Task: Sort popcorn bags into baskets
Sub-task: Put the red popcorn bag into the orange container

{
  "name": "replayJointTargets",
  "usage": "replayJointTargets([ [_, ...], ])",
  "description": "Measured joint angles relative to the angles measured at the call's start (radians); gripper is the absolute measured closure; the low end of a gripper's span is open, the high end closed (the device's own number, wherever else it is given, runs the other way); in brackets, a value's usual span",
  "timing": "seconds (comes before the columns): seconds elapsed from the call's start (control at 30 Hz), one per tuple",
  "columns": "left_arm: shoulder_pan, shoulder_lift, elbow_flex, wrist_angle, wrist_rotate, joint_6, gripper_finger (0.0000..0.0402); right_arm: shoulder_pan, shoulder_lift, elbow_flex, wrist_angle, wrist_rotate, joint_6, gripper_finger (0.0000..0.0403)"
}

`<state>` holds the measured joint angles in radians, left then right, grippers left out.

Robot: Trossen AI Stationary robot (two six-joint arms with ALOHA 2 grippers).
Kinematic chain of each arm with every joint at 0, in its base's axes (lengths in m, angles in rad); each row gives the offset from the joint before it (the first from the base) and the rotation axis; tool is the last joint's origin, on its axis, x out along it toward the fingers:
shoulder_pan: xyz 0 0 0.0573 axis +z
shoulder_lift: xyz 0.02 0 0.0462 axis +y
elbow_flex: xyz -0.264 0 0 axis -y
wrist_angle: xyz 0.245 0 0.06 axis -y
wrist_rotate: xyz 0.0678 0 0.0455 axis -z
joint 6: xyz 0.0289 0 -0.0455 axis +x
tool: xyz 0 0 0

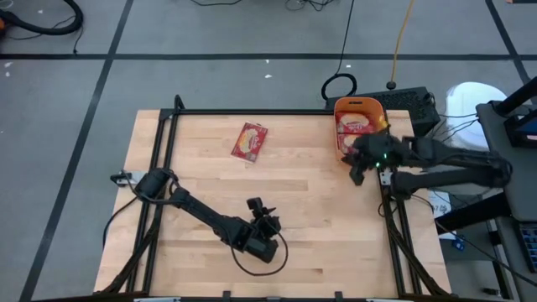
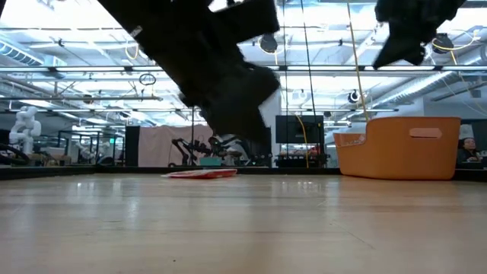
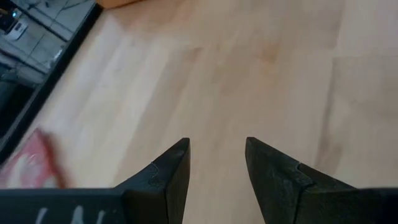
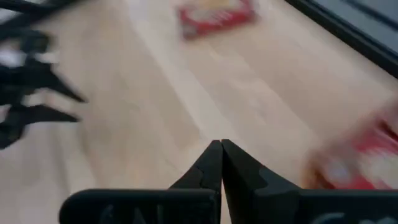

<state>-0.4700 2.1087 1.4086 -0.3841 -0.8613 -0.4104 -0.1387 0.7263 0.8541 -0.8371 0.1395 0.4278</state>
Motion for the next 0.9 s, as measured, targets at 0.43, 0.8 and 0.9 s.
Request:
replayJointTargets([
  [0.43, -0.006, -0.102, 0.001, -0.542, -0.010, -0.470, 0.0243, 0.584, 0.242, -0.191, 0.708, 0.437, -0.041, 0.0403],
  [0.8, 0.120, -0.101, -0.001, -0.800, -0.063, -0.656, 0.0242, 0.751, 0.563, -0.209, 0.876, 0.618, -0.214, 0.0403],
  [0.9, 0.191, -0.101, -0.001, -0.730, -0.063, -0.542, 0.0241, 0.750, 0.569, -0.208, 0.881, 0.623, -0.226, 0.0403],
])
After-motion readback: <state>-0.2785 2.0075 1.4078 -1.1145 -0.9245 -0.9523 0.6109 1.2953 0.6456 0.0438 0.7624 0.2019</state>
